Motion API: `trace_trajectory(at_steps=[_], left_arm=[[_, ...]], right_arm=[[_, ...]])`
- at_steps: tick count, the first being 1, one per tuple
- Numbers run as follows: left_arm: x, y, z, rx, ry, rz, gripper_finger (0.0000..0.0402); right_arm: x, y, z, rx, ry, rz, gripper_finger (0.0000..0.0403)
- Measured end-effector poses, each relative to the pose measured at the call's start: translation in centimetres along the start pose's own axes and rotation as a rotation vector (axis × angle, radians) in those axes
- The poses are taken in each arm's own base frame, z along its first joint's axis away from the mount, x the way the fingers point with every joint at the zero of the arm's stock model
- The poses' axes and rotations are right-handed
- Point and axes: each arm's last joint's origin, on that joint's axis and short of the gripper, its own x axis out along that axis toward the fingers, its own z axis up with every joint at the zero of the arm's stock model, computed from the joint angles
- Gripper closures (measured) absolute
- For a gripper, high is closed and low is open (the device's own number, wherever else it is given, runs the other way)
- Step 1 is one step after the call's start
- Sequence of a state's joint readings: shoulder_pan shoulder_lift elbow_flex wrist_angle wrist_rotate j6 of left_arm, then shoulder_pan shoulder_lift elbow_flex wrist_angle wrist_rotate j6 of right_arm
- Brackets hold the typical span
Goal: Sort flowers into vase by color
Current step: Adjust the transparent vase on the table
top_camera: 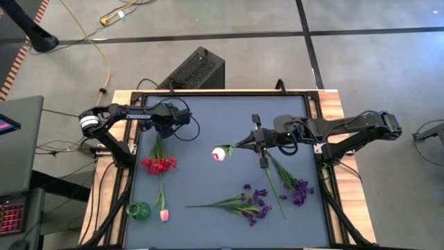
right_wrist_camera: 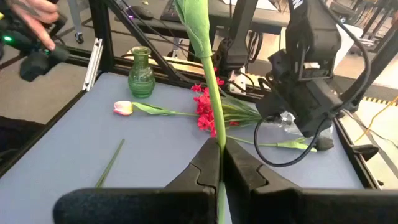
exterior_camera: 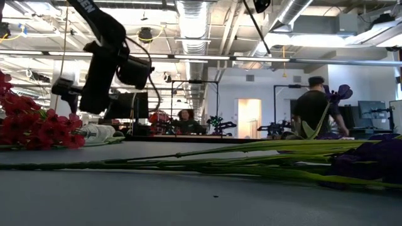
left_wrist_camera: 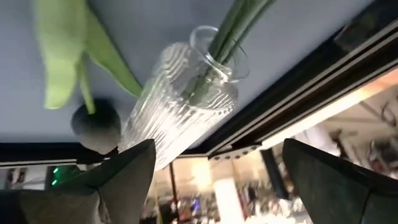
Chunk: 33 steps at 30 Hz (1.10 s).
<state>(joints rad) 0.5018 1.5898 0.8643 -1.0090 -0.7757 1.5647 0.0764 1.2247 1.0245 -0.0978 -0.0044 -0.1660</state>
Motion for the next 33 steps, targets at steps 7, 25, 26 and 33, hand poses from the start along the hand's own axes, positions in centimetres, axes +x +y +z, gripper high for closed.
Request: trace_trajectory(at_steps=[7,25,26,33], left_arm=[[1.7,-0.1,1.0,0.025,0.076,0.044,0.0065],[4.5,2.2,3.6,0.046,0.135,0.062,0.0065],[4.6,2.4,3.6,0.033,0.141,0.071,0.0065],[4.7,2.6,3.7,0.031,0.128,0.083,0.0066]], right_arm=[[0.0,0.2,0.2,-0.018,-0.021,0.006,0.0365],[0.0,0.5,0.4,-0.024,-0.033,0.015,0.0365],[0.0,0.6,0.4,-0.024,-0.034,0.016,0.0365],[0.0,0.5,0.4,-0.024,-0.031,0.015,0.0365]])
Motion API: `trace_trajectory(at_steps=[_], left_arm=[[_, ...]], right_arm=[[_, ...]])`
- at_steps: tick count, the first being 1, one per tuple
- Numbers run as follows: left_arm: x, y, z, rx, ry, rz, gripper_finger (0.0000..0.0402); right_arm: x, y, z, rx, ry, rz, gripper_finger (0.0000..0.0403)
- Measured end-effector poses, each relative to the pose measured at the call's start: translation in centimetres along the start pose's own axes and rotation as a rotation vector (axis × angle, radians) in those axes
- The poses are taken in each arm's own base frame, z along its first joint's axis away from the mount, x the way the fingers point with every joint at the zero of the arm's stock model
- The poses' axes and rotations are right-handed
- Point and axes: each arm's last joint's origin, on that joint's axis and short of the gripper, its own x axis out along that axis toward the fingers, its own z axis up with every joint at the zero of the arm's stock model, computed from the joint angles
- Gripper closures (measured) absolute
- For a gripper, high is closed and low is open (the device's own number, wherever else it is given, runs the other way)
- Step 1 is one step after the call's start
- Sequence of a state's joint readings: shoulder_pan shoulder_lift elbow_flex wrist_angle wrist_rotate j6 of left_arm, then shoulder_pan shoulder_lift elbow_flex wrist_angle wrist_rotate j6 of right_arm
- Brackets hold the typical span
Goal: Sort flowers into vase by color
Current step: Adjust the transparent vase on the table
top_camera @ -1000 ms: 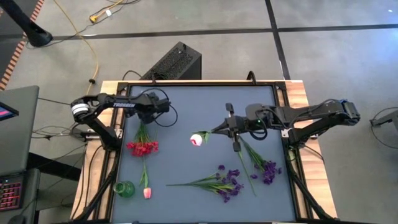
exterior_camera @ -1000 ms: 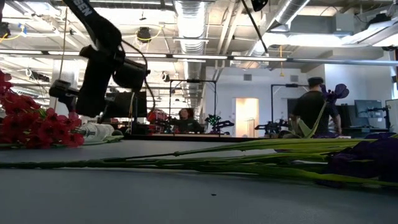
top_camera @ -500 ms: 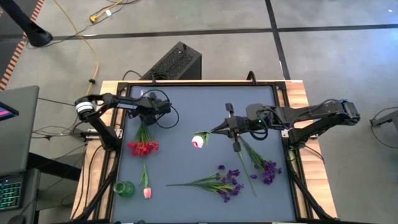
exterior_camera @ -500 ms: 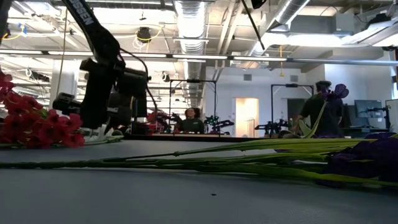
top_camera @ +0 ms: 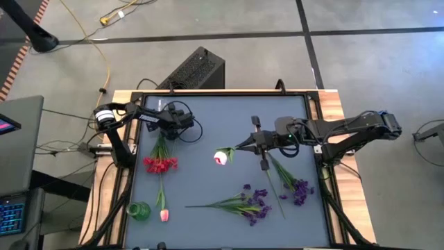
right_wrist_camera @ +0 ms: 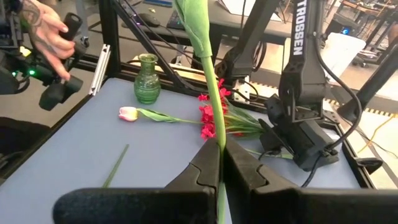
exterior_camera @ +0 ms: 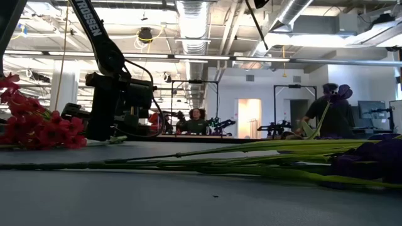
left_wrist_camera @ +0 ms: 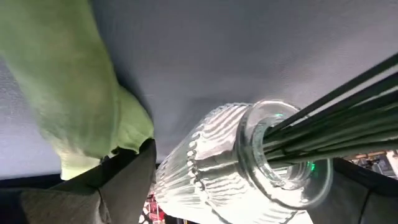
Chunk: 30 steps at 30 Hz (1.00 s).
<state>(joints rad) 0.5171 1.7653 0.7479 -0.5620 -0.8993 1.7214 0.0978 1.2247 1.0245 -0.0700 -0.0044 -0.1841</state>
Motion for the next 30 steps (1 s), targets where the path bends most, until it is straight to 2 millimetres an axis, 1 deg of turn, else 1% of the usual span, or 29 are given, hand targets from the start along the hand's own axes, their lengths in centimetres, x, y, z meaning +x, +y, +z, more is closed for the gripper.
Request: trace_trajectory(at_steps=[3,5,12,18,21,24,30], left_arm=[[0.0,0.0,0.0,0.002,-0.001,-0.001,0.0074],[0.0,0.0,0.0,0.003,0.000,0.000,0.0089],[-0.5,0.1,0.4,0.020,0.005,0.021,0.0174],[-1.0,0.2,0.8,0.017,-0.016,0.038,0.0176],[-1.5,0.1,0.7,-0.020,-0.046,0.060,0.0176],[-2.4,0.0,0.0,-0.068,-0.112,0.090,0.0176],[-4.9,-0.7,-2.3,-0.156,-0.243,0.169,0.0176]], right_arm=[[0.0,0.0,0.0,0.000,0.000,0.000,0.0365],[0.0,0.0,0.0,0.000,0.000,0.000,0.0365],[0.0,0.0,0.0,0.000,0.001,0.001,0.0365],[0.0,0.0,0.0,0.003,0.001,0.000,0.0365],[0.0,0.0,0.0,0.008,0.002,0.000,0.0365],[0.0,0.0,0.0,0.009,0.001,0.000,0.0365],[0.0,0.0,0.0,0.019,0.000,0.000,0.0365]])
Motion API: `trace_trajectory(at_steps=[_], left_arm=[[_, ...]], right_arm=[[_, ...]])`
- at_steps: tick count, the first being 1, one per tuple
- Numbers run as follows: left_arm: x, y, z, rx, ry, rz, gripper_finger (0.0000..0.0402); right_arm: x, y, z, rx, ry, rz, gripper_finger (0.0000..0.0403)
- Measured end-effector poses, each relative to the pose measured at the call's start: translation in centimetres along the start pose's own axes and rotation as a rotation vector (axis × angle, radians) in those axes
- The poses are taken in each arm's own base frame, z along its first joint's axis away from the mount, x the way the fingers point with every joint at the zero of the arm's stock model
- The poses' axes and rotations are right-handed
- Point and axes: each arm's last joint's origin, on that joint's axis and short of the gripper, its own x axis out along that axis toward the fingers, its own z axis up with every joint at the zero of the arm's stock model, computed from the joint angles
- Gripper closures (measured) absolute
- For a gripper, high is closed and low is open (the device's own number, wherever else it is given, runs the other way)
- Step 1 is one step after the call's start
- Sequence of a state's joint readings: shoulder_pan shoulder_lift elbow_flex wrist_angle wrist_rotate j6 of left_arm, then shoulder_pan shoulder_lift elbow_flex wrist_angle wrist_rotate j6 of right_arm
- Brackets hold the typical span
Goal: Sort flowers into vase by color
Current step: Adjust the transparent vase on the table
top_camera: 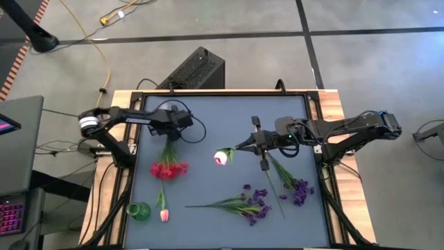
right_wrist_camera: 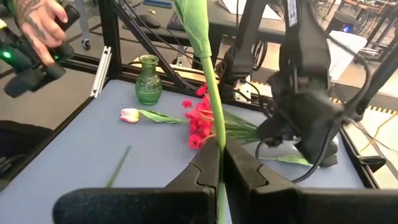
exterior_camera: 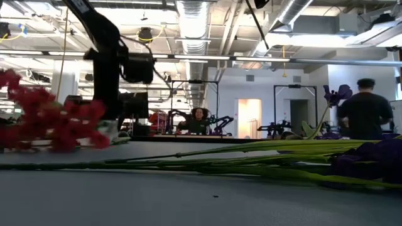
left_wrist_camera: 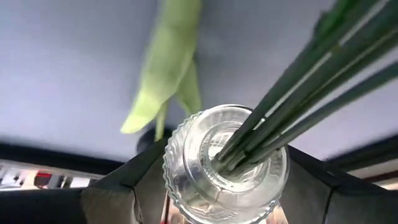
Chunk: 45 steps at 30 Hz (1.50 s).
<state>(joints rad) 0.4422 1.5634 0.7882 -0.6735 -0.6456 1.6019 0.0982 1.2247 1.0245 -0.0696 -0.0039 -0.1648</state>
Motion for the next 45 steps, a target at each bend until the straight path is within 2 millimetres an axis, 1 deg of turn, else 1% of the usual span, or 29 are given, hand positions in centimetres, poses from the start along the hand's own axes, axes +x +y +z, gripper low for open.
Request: trace_trajectory(at_steps=[6,14,18,24,31,35,38,42,45], left_arm=[[-2.7,-0.8,-0.8,-0.108,-0.151,0.078,0.0176],[-5.8,-1.5,-1.2,-0.331,-0.294,0.194,0.0176],[-7.1,-1.9,-1.4,-0.454,-0.397,0.226,0.0176],[-9.0,-2.4,-2.0,-0.673,-0.633,0.257,0.0176],[-11.2,-2.7,-3.4,-0.966,-0.874,0.316,0.0176],[-12.2,-2.7,-3.9,-1.095,-1.029,0.311,0.0176],[-12.7,-2.3,-4.1,-1.229,-1.132,0.281,0.0176],[-12.8,-1.9,-4.4,-1.480,-1.224,0.170,0.0176],[-12.1,-1.5,-4.7,-1.648,-1.258,0.047,0.0176]], right_arm=[[0.0,0.0,0.0,0.007,-0.002,-0.001,0.0365],[0.0,0.0,0.1,0.008,-0.012,-0.002,0.0367],[0.0,0.0,0.3,0.008,-0.029,-0.005,0.0367],[0.0,-0.1,0.5,0.009,-0.054,-0.009,0.0367],[-0.2,-0.1,0.9,0.004,-0.083,-0.014,0.0367],[-0.7,-0.2,1.1,-0.007,-0.098,-0.017,0.0368],[-1.3,-0.2,1.5,-0.026,-0.118,-0.020,0.0367],[-2.0,-0.3,1.9,-0.037,-0.144,-0.007,0.0367],[-2.1,-0.7,1.9,-0.054,-0.152,-0.006,0.0368]])
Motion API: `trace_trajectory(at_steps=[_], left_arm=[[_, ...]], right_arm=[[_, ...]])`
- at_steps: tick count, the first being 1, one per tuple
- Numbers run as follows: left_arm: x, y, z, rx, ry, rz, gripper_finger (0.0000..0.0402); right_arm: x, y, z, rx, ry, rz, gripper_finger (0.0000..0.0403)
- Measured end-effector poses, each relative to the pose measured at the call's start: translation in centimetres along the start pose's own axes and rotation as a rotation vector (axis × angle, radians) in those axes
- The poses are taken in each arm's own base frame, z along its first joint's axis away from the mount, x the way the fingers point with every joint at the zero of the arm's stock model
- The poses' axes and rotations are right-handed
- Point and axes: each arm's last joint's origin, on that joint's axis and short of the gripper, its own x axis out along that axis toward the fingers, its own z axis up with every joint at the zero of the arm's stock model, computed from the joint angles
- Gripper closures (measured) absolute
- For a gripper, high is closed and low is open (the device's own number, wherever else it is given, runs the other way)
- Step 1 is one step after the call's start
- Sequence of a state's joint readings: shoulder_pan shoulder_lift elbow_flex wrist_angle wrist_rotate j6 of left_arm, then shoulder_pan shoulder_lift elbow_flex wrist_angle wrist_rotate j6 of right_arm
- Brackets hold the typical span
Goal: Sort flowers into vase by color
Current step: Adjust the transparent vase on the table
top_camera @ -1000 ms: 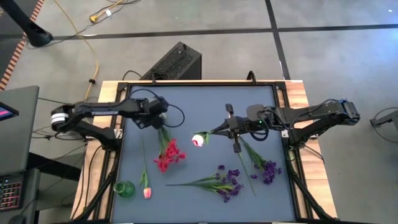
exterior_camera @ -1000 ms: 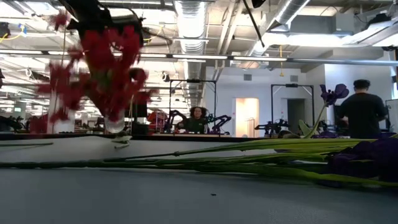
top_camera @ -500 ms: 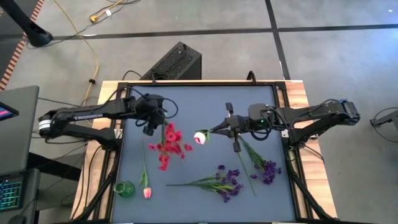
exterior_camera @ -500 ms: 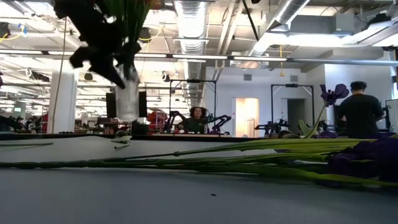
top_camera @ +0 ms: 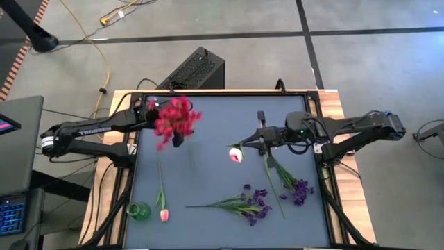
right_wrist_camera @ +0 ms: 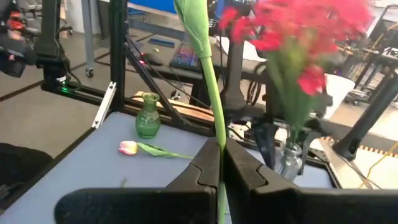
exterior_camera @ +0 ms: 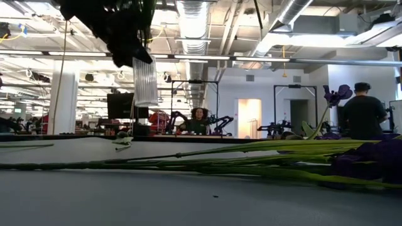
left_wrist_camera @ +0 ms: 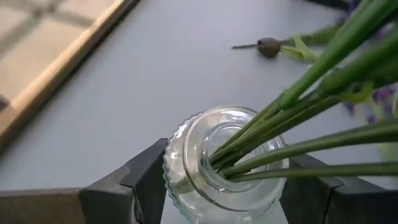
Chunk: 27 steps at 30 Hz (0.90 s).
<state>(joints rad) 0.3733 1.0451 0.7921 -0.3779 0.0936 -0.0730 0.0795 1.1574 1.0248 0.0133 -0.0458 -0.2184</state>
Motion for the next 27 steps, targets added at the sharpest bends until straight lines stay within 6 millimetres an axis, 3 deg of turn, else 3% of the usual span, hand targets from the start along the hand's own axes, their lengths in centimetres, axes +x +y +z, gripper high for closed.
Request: trace_trajectory(at_steps=[5,8,14,19,23,27], left_arm=[[1.4,0.8,-0.2,-0.265,0.068,-0.137,0.0175],[2.6,0.8,-0.4,-0.376,0.126,-0.261,0.0175],[5.1,0.0,-0.7,-0.435,0.210,-0.409,0.0175],[7.2,-0.1,-1.7,-0.331,0.249,-0.355,0.0175],[8.7,0.4,-2.3,-0.167,0.228,-0.155,0.0175],[9.5,0.6,-1.6,-0.064,0.127,-0.109,0.0175]], right_arm=[[0.9,-1.1,0.0,0.012,-0.089,0.024,0.0368],[1.9,-1.4,-1.0,0.024,-0.169,0.046,0.0369],[4.8,-1.9,-2.9,0.039,-0.303,0.019,0.0368],[6.9,-1.9,-4.9,0.043,-0.281,0.020,0.0369],[6.9,-2.5,-5.2,0.066,-0.255,0.008,0.0368],[6.0,-3.0,-4.9,0.077,-0.228,-0.005,0.0369]])
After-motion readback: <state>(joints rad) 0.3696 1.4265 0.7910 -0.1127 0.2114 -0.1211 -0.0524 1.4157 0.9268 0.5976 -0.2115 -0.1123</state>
